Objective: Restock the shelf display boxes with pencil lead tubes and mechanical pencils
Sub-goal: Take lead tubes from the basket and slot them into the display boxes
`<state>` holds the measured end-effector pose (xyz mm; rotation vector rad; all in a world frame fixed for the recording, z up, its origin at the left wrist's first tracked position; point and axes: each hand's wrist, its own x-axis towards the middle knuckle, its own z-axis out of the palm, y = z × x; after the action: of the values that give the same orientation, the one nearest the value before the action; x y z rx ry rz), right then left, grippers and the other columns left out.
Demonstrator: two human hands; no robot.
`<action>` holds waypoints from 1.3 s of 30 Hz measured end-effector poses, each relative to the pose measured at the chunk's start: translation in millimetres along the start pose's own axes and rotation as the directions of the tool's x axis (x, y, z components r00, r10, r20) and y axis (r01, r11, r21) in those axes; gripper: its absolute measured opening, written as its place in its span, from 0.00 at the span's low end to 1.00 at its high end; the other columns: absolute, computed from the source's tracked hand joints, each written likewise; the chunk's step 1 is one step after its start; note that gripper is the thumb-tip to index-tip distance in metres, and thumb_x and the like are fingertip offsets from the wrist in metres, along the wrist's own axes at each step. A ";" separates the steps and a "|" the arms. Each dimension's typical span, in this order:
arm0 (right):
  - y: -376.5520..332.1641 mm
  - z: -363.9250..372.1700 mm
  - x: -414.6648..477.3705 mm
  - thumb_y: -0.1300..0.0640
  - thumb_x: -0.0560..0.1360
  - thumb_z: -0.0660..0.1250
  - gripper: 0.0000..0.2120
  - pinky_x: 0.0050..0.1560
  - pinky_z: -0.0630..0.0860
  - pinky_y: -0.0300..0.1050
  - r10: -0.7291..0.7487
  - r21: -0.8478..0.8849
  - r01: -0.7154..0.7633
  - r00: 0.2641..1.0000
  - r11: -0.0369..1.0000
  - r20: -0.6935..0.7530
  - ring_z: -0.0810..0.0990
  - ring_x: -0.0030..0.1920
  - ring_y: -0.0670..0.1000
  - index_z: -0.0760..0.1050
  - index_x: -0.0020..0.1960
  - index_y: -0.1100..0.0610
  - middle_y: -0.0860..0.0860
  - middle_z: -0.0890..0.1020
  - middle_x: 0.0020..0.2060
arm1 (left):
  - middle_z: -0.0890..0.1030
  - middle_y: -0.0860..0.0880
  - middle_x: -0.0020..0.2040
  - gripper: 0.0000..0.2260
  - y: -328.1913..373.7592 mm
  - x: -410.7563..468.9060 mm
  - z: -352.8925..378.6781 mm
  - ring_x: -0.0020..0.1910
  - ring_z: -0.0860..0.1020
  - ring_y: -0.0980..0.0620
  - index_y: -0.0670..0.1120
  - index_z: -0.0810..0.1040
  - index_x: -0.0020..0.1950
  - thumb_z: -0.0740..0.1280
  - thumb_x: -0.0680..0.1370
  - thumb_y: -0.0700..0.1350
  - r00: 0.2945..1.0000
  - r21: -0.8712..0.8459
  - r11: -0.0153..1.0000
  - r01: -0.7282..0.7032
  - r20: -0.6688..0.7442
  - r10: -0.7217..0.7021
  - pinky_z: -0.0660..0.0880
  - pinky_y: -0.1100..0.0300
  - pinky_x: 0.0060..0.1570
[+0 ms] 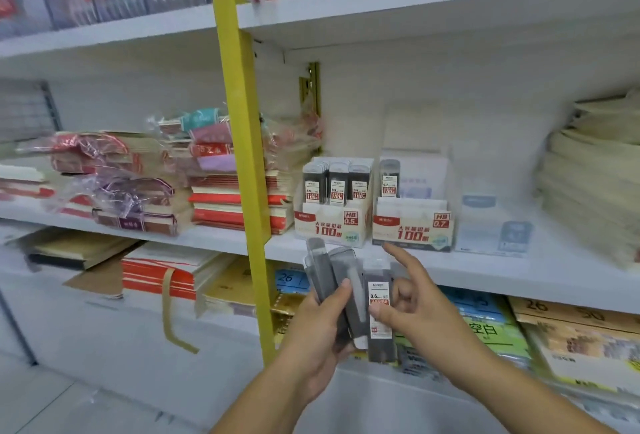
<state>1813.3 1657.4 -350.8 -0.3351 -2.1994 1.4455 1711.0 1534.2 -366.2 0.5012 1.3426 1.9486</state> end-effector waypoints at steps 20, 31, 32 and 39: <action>-109.3 8.2 145.2 0.54 0.76 0.68 0.13 0.41 0.80 0.49 -0.618 -0.631 0.453 0.784 0.630 -0.054 0.80 0.42 0.45 0.68 0.55 0.43 0.44 0.81 0.44 | 0.88 0.48 0.46 0.06 55.4 46.9 -48.7 0.43 0.87 0.49 0.55 0.76 0.58 0.64 0.83 0.48 0.919 -0.043 0.947 -0.319 -0.258 0.298 0.82 0.59 0.35; -100.0 17.8 190.0 0.48 0.71 0.73 0.12 0.43 0.64 0.43 -0.544 -0.831 0.373 0.832 0.412 0.104 0.66 0.50 0.46 0.76 0.52 0.48 0.45 0.69 0.46 | 0.88 0.49 0.47 0.08 54.3 62.2 -52.3 0.44 0.87 0.49 0.53 0.77 0.59 0.68 0.80 0.49 0.915 -0.046 0.941 -0.335 -0.255 0.313 0.84 0.50 0.46; -97.7 18.4 188.3 0.48 0.71 0.73 0.12 0.44 0.63 0.43 -0.550 -0.844 0.365 0.829 0.392 0.103 0.64 0.50 0.46 0.78 0.53 0.49 0.45 0.68 0.46 | 0.88 0.48 0.48 0.09 54.7 61.6 -51.7 0.44 0.87 0.48 0.53 0.77 0.59 0.69 0.80 0.49 0.917 -0.048 0.942 -0.333 -0.248 0.312 0.84 0.50 0.46; -88.6 21.2 144.5 0.49 0.78 0.64 0.15 0.46 0.64 0.29 -0.560 -0.680 0.414 0.829 0.605 0.007 0.68 0.46 0.37 0.77 0.63 0.48 0.42 0.73 0.46 | 0.88 0.48 0.49 0.11 55.2 51.1 -44.0 0.46 0.87 0.47 0.55 0.79 0.58 0.72 0.76 0.50 0.938 -0.025 0.950 -0.311 -0.170 0.302 0.83 0.49 0.49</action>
<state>1684.2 1669.7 -239.5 -0.0722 -2.3000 0.2777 1629.2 1531.7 -336.2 0.5626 1.3763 2.3176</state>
